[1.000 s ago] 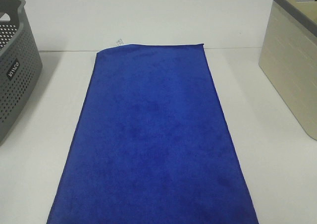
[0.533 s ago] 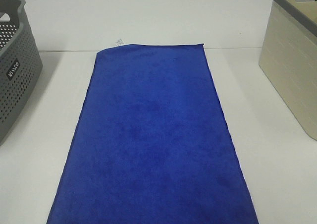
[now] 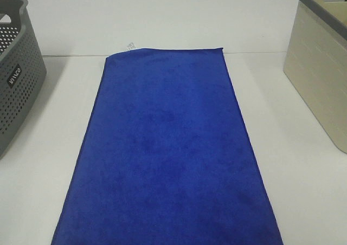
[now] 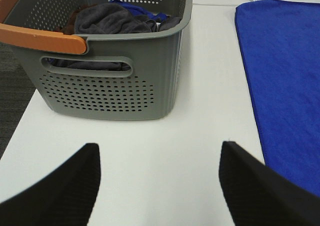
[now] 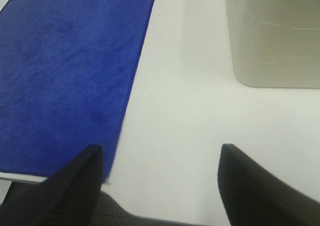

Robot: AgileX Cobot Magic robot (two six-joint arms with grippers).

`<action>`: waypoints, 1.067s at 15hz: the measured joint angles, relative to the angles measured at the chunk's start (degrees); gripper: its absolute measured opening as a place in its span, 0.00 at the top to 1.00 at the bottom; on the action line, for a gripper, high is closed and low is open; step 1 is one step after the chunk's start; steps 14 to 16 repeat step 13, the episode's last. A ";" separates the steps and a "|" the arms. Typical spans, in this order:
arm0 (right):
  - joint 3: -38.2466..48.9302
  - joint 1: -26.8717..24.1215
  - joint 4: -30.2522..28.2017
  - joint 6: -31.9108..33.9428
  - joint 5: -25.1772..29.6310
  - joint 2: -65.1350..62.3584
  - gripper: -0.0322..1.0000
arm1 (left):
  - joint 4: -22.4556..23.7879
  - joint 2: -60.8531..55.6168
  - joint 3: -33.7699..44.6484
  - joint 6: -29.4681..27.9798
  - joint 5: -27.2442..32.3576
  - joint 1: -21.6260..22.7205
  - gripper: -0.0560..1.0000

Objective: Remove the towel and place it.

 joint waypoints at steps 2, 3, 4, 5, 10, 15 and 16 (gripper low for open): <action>0.00 0.00 0.74 0.00 0.00 0.00 0.33 | 0.00 0.00 0.06 0.00 0.00 -0.63 0.36; 0.00 0.00 0.86 0.00 0.00 0.00 0.33 | 0.00 0.00 0.06 0.00 0.00 -0.63 0.36; 0.00 0.00 0.92 0.00 0.00 0.00 0.33 | 0.00 0.00 0.06 0.00 0.00 -0.63 0.36; 0.00 0.00 0.92 0.00 0.00 0.00 0.33 | 0.00 0.00 0.06 0.00 0.00 -0.63 0.36; 0.00 0.00 1.26 0.00 0.00 0.00 0.33 | 0.00 0.00 0.06 0.00 0.00 -0.63 0.36; 0.00 0.00 1.32 0.00 0.00 0.00 0.33 | 0.00 0.00 0.06 0.00 0.00 -0.63 0.36; 0.00 0.00 1.32 0.00 0.00 0.00 0.33 | 0.00 0.00 0.06 0.00 0.00 -0.63 0.36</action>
